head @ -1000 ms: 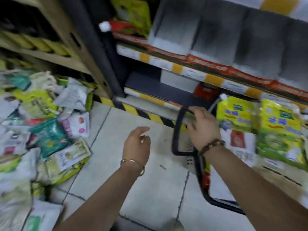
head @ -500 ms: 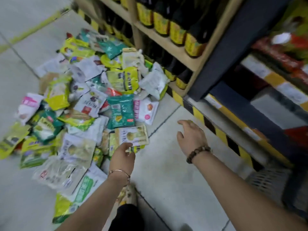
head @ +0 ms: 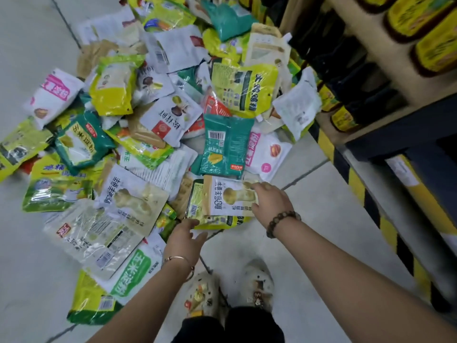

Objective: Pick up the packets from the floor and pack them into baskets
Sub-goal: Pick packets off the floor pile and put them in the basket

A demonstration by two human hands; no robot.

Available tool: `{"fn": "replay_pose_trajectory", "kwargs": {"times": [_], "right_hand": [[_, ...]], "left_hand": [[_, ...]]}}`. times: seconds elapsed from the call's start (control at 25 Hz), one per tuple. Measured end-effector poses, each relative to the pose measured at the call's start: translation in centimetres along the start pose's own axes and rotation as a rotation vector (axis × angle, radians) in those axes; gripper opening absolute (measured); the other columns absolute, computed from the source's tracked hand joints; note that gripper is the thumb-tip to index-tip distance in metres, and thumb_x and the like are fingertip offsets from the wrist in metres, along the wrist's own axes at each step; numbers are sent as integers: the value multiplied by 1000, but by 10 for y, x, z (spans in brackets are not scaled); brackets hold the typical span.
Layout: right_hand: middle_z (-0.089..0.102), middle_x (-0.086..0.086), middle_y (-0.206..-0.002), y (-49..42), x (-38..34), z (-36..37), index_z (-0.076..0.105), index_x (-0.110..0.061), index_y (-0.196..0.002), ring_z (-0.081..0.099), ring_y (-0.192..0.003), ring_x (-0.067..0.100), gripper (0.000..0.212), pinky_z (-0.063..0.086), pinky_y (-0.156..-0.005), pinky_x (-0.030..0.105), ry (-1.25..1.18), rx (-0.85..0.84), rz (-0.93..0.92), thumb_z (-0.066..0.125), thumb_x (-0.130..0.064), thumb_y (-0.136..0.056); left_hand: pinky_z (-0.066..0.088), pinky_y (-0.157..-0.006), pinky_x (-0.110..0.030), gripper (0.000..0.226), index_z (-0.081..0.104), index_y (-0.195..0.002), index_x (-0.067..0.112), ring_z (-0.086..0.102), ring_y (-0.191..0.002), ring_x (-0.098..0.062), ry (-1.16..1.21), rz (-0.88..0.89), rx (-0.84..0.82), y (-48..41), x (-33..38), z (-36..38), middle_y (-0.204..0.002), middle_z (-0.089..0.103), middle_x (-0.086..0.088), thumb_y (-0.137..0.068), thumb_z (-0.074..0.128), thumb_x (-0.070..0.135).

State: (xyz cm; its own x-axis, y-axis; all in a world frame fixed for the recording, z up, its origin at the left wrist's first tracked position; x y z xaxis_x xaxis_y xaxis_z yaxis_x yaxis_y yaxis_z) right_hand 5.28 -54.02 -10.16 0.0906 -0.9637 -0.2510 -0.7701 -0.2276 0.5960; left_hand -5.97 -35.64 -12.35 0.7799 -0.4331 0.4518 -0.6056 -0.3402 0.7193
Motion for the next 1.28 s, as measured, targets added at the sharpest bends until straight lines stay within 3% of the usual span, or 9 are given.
{"fn": "replay_pose_trajectory", "kwargs": {"times": [0.32, 0.52, 0.6, 0.72, 0.84, 1.0, 1.08, 1.16, 1.28], "right_hand": [[42, 6, -140, -96, 15, 86, 37, -20, -138, 43, -126, 25, 60, 36, -103, 35, 65, -132, -42, 63, -33, -85], [24, 8, -151, -133, 25, 119, 14, -21, -148, 23, -139, 26, 99, 26, -110, 40, 140, -225, -84, 75, -44, -73], [27, 8, -150, -138, 28, 120, 15, -21, -146, 24, -139, 26, 104, 21, -112, 42, 197, -171, -101, 77, -50, -67], [47, 5, -133, -143, 28, 116, 38, -20, -133, 41, -124, 25, 85, 29, -106, 40, 277, -87, -99, 74, -57, -66], [59, 5, -115, -143, 35, 107, 56, -19, -111, 57, -103, 24, 48, 49, -90, 36, 37, -180, 14, 70, -47, -74], [62, 6, -112, -124, 68, 98, 57, -14, -114, 59, -100, 25, 42, 50, -84, 35, -373, -198, 162, 73, -29, -77], [62, 8, -109, -107, 95, 96, 57, -11, -108, 59, -99, 26, 39, 49, -81, 35, -524, -72, 295, 74, -26, -78], [64, 10, -103, -88, 119, 101, 57, -11, -97, 60, -91, 25, 29, 48, -75, 32, -660, 45, 431, 75, -21, -76], [67, 7, -98, -71, 143, 112, 59, -11, -94, 61, -85, 23, 25, 49, -72, 30, -803, 109, 534, 76, -14, -76]], "left_hand": [[48, -90, -36, 35, 59, -120, 18, 59, -108, -23, -39, 14, 71, -83, -32, 51, -122, 60, -4, -86, 65, 25], [50, -85, -35, 22, 64, -110, 13, 60, -102, -24, -70, 190, 201, -112, -19, 63, -112, 63, -6, -91, 57, 19], [48, -85, -31, 20, 65, -109, 12, 60, -100, -23, -70, 240, 224, -117, -17, 65, -111, 62, -5, -90, 58, 16], [44, -84, -29, 19, 65, -107, 9, 59, -100, -24, -69, 291, 234, -125, -14, 64, -108, 63, -7, -88, 60, 11], [43, -85, -31, 20, 66, -106, 6, 58, -102, -28, -93, 319, 250, -127, -8, 59, -108, 64, -10, -87, 60, 8], [37, -97, -42, 42, 59, -119, 7, 49, -117, -37, -527, 488, 173, -121, 16, 72, -126, 54, -17, -80, 62, 21], [15, -113, -47, 76, 31, -142, 13, 21, -141, -32, -907, 504, -48, -126, 30, 95, -151, 25, -14, -80, 63, 42], [3, -115, -49, 104, 5, -148, 10, 3, -145, -29, -1197, 495, -172, -137, 44, 111, -157, 5, -13, -76, 63, 59], [11, -114, -49, 112, 10, -145, 4, 15, -141, -33, -1396, 462, -191, -147, 51, 130, -151, 18, -18, -69, 63, 68]]}}
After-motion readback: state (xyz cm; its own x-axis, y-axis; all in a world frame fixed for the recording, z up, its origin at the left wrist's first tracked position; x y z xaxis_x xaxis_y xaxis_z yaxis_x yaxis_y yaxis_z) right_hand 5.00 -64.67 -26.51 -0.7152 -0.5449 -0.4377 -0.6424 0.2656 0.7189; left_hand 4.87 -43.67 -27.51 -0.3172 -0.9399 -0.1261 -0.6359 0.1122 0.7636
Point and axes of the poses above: each hand's wrist, its own y-axis away from the middle knuckle, its own z-axis out of the palm, x = y × z, the point moved 4 cm from there along -y, towards the middle knuckle
